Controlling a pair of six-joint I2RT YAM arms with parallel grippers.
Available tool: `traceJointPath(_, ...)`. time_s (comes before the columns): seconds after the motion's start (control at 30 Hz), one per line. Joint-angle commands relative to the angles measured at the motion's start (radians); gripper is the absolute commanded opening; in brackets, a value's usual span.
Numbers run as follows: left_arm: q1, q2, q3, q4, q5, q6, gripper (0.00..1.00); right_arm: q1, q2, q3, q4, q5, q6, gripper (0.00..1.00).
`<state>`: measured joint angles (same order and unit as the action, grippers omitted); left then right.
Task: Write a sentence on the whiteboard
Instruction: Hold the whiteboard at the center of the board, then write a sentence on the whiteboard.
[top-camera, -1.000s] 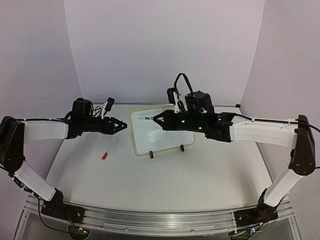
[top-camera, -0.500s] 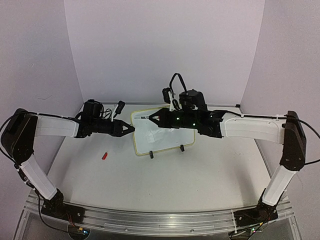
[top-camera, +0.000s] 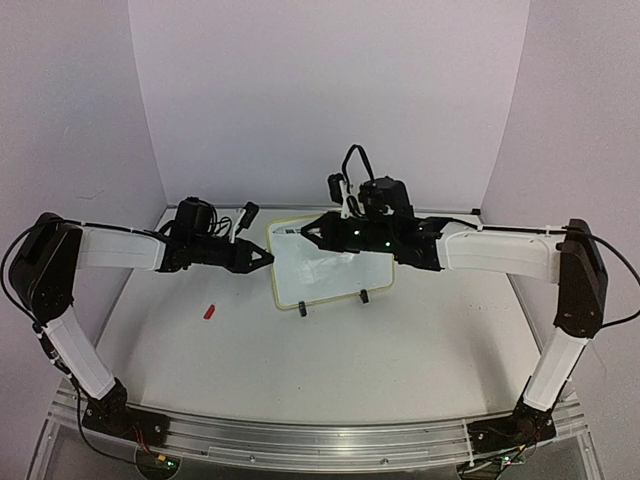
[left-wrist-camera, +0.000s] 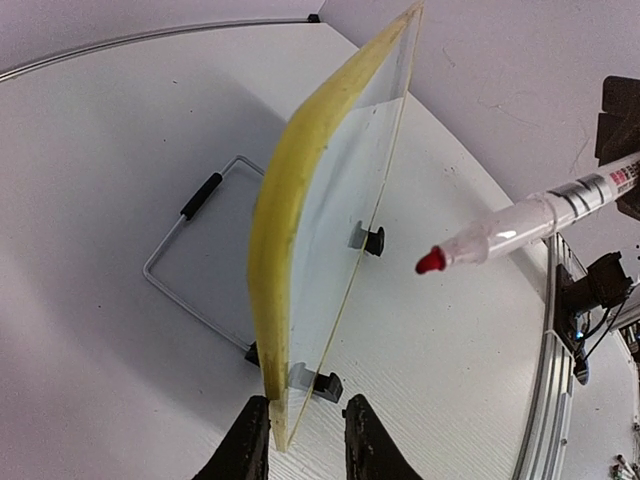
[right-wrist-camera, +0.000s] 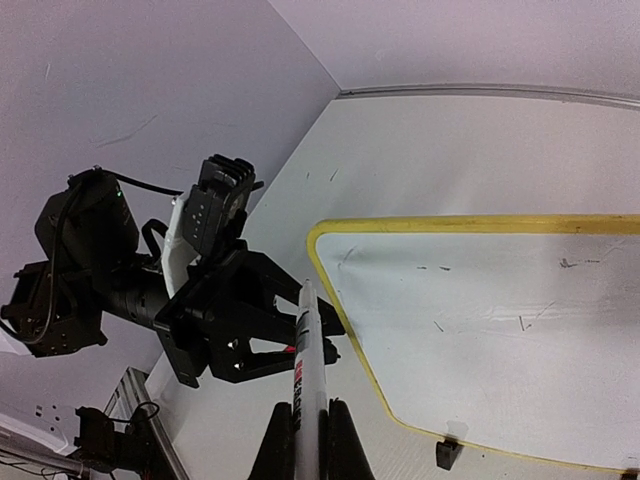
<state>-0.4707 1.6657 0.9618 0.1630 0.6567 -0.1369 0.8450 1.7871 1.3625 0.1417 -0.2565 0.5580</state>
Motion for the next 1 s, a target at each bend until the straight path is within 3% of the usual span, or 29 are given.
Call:
traceJointPath(0.0,-0.008,0.014,0.059,-0.027,-0.038,0.032,0.25,-0.008,0.017,0.040,0.035,-0.005,0.009,0.00)
traceJointPath(0.43,-0.014,0.046,0.085,-0.043,-0.045,0.057,0.23,-0.018,0.024,0.047,0.035,-0.010,0.012,0.00)
traceJointPath(0.97,-0.018,0.058,0.088,-0.044,-0.031,0.076,0.07,-0.021,0.041,0.064,0.035,-0.012,0.010,0.00)
